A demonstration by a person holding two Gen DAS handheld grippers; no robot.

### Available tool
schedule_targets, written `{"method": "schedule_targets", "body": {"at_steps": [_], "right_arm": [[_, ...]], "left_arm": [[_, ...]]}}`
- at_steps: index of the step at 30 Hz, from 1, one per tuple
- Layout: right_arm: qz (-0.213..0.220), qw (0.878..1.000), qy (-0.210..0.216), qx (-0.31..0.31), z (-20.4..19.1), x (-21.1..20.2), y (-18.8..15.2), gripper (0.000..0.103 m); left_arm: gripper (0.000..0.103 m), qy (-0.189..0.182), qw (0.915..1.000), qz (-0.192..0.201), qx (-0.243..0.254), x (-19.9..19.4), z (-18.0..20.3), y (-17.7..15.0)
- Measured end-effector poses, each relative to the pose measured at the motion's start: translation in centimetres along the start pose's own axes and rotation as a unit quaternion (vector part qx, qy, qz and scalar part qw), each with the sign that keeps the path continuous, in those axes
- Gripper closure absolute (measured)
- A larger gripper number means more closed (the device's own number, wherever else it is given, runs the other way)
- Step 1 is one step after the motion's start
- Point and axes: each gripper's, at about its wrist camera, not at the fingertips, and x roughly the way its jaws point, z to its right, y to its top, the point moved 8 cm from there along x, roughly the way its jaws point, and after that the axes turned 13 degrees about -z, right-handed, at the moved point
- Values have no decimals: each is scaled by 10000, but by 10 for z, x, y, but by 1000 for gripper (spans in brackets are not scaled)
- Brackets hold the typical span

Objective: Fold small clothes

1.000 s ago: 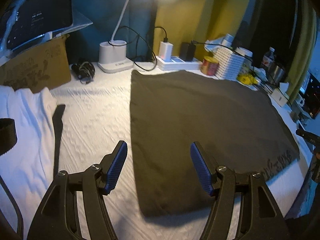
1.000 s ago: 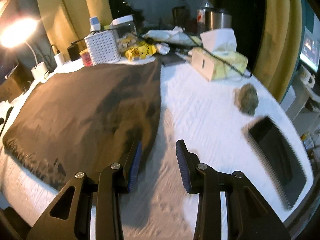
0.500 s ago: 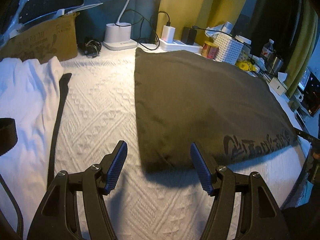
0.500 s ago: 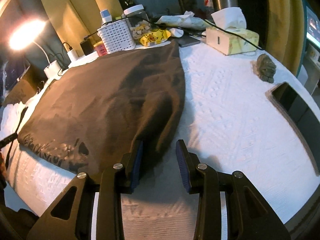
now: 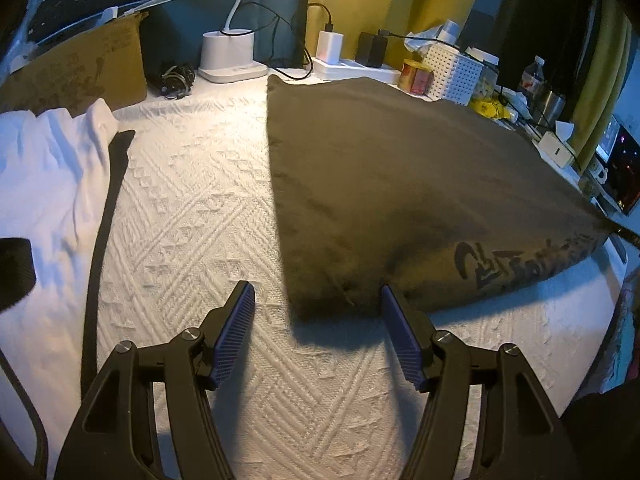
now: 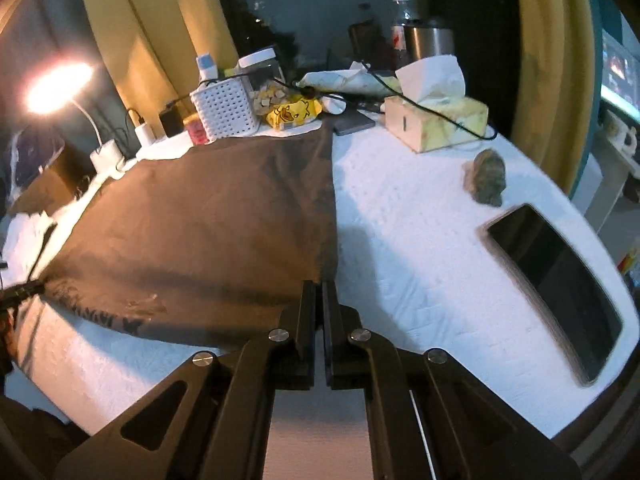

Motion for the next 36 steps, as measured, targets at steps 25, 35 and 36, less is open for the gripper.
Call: {"method": "schedule_targets", "body": {"at_steps": [25, 35, 36], "right_arm": [[153, 9982, 242, 533, -7, 21, -33, 67], [97, 9998, -160, 78, -10, 3, -22, 99], [51, 9997, -228, 7, -10, 4, -22, 99]], "left_arm": [[103, -147, 9998, 2, -130, 1, -12, 3], [103, 575, 9978, 198, 262, -35, -16, 10], [103, 532, 9980, 119, 318, -34, -14, 8]]}}
